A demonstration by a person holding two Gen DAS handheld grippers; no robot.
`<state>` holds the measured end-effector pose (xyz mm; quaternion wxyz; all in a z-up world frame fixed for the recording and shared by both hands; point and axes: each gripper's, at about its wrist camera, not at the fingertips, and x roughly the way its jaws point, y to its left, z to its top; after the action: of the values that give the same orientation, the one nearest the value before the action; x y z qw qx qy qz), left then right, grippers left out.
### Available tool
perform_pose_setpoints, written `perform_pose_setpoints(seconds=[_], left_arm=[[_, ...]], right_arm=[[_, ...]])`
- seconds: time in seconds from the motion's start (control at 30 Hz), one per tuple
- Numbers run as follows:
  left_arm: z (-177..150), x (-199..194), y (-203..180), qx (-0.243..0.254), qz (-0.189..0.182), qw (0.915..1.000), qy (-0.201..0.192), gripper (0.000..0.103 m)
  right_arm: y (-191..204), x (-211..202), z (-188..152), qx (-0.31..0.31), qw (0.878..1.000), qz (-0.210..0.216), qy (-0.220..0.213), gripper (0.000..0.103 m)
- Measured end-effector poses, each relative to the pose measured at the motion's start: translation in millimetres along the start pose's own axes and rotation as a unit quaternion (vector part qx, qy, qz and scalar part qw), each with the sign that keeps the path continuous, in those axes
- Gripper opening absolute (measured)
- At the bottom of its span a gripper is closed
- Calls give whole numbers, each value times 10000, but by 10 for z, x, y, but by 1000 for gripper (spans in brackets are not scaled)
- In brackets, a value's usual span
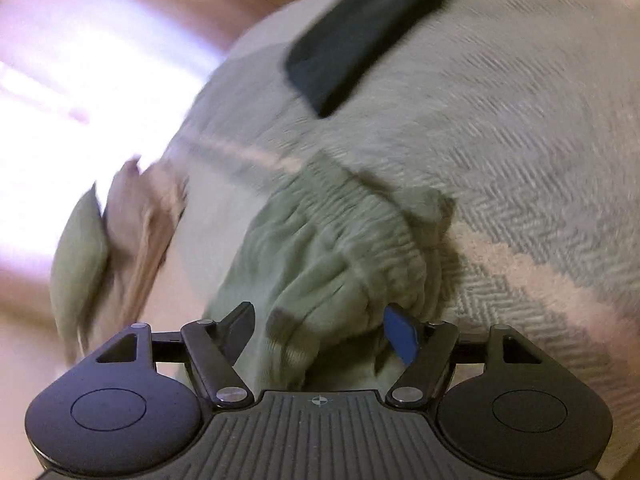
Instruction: Organize objects
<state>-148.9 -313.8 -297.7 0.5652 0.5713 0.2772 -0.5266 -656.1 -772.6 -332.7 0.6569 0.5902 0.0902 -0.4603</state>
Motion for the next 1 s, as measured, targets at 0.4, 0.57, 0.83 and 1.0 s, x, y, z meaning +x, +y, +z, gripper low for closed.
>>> perform_pose_setpoints(seconds=[0.4, 0.57, 0.83, 1.0], left_arm=[[217, -309, 167, -526, 458, 9974, -194, 3], [107, -404, -66, -366, 217, 9990, -105, 3], [-46, -11, -540, 15, -208, 9992, 335, 3], [-39, -70, -345, -488, -50, 9985, 231, 3]], right_arm=[[355, 144, 654, -75, 9985, -452, 305, 14], [983, -63, 1030, -1863, 9745, 1064, -657, 14], [-249, 221, 560, -466, 9976, -464, 212, 14], [-25, 129, 669, -435, 9984, -305, 200, 14]])
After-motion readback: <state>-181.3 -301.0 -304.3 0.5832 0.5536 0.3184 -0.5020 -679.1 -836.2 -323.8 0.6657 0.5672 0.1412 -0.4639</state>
